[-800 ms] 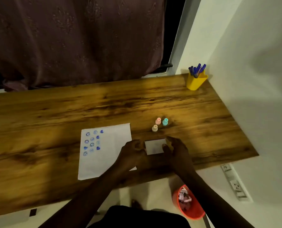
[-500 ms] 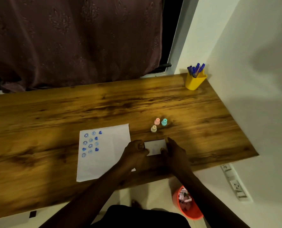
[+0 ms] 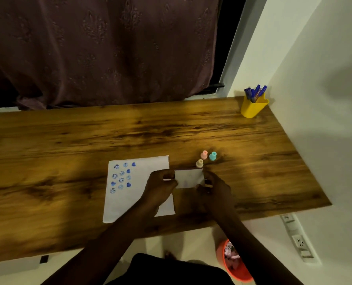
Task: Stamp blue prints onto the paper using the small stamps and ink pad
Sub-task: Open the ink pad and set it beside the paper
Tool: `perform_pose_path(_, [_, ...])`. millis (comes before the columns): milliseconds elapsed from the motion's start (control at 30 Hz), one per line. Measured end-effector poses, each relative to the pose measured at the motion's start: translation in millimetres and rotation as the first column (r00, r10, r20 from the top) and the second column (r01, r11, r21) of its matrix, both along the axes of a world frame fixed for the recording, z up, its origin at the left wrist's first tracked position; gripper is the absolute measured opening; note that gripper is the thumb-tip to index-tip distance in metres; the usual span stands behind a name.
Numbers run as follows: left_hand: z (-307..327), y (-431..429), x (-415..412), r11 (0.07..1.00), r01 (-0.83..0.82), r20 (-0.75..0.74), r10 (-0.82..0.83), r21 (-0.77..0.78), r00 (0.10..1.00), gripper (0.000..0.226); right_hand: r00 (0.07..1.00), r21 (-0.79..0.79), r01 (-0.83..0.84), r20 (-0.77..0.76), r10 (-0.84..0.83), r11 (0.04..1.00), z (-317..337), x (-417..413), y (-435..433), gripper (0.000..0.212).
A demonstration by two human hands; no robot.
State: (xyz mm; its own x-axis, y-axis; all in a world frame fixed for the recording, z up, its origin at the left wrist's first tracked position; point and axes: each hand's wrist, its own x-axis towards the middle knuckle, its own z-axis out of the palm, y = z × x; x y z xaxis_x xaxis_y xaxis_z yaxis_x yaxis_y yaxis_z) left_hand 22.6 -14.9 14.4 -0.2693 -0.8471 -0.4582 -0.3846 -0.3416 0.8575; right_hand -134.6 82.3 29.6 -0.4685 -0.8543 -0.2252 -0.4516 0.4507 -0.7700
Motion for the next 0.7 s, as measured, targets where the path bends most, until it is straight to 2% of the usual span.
perform_pose_path(167, [8.4,-9.3,47.8,0.983,-0.132,0.096,0.145,-0.13,0.985,0.045,0.992,-0.035,-0.118,-0.051,0.116,0.992,8.5,42.8,-27.5,0.052])
perform_pose_path(333, [16.4,-12.6,108.2,0.951,-0.266,0.029,0.274,-0.158,0.961,0.051,0.971,-0.078,-0.238,-0.05,0.235,0.968,9.6,95.2,-54.7,0.052])
perform_pose_path(500, [21.1,-11.4,172.6,0.93,-0.288,-0.003,0.295,-0.228,0.955,0.043,0.934,-0.066,-0.357,-0.033,0.356,0.932,4.0,152.3,-75.1,0.06])
perform_pose_path(700, [8.7,-13.9,242.9,0.914,-0.315,0.117,0.352,-0.255,0.929,0.033,0.877,-0.044,-0.481,-0.019,0.48,0.876,-5.4,216.9,-95.4,0.056])
